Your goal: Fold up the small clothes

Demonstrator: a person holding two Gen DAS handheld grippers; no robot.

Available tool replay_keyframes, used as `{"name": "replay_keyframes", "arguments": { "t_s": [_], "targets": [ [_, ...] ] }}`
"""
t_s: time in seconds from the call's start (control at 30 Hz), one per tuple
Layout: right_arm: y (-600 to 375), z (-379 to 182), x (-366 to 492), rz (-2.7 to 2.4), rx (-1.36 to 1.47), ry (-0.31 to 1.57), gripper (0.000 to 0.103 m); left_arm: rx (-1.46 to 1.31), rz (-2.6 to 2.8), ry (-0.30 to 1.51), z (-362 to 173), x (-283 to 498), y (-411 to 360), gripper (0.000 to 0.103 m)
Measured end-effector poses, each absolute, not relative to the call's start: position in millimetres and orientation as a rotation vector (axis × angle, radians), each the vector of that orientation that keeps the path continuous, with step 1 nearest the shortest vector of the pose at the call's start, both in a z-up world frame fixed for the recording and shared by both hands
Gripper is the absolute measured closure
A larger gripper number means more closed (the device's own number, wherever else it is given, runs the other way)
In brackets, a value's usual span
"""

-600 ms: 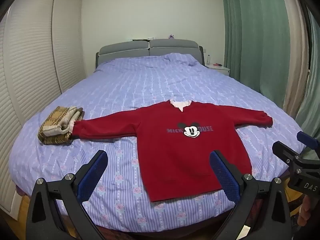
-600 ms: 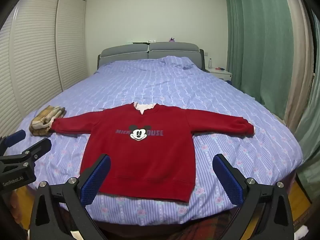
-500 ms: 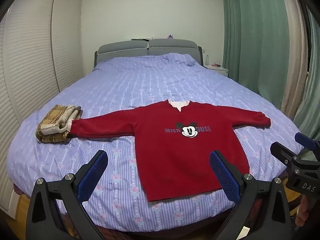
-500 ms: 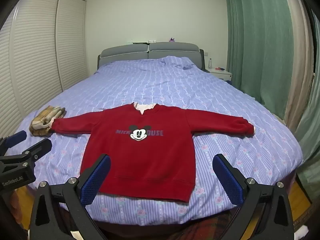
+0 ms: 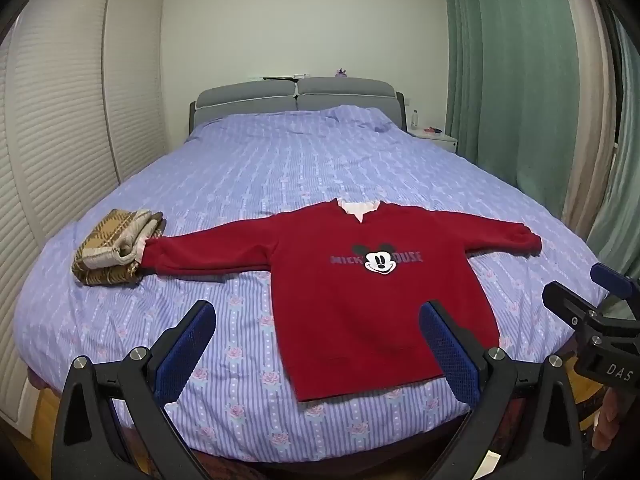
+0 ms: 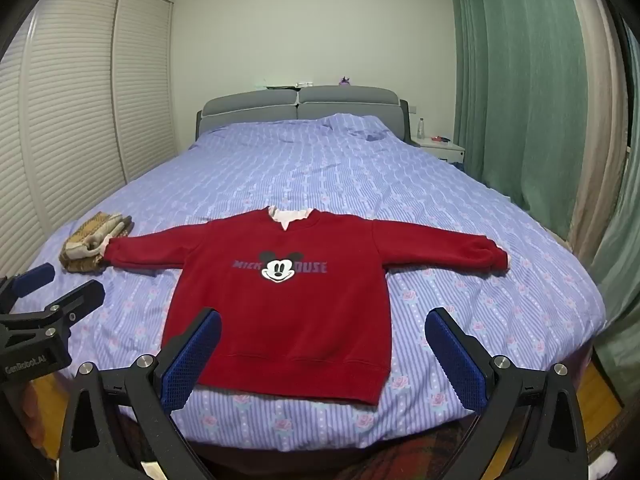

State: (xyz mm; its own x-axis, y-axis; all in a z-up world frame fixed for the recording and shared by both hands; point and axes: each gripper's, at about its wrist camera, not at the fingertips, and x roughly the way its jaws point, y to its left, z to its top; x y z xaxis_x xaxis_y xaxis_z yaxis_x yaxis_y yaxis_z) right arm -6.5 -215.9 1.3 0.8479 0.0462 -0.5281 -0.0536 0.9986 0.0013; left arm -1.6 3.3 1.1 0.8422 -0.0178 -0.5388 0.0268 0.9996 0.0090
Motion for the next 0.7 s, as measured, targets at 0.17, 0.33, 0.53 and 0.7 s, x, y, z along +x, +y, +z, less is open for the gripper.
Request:
{"name": "replay_keyframes", "arguments": {
  "t_s": [0.17, 0.33, 0.53, 0.7],
  "targets": [
    [-216.3, 1.2, -6.9, 0.053, -0.013, 0.555, 0.001, 0.014, -0.025, 0.570, 1.6, -0.9, 4.2, 0.000],
    [-216.5, 0.9, -7.0, 0.053, -0.013, 0.555, 0.001, 0.011, -0.025, 0.570, 1.6, -1.1, 3.9, 0.000],
    [-216.1, 1.6, -7.3, 0.052, -0.013, 0.554, 0.001, 0.011, -0.026, 0.571, 1.7, -0.7, 5.0, 0.000],
    [-215.5, 2.3, -7.4, 0.053, -0.013, 0.554, 0.001, 0.009, -0.026, 0.571, 1.8, -0.5, 5.6, 0.000]
  ]
}}
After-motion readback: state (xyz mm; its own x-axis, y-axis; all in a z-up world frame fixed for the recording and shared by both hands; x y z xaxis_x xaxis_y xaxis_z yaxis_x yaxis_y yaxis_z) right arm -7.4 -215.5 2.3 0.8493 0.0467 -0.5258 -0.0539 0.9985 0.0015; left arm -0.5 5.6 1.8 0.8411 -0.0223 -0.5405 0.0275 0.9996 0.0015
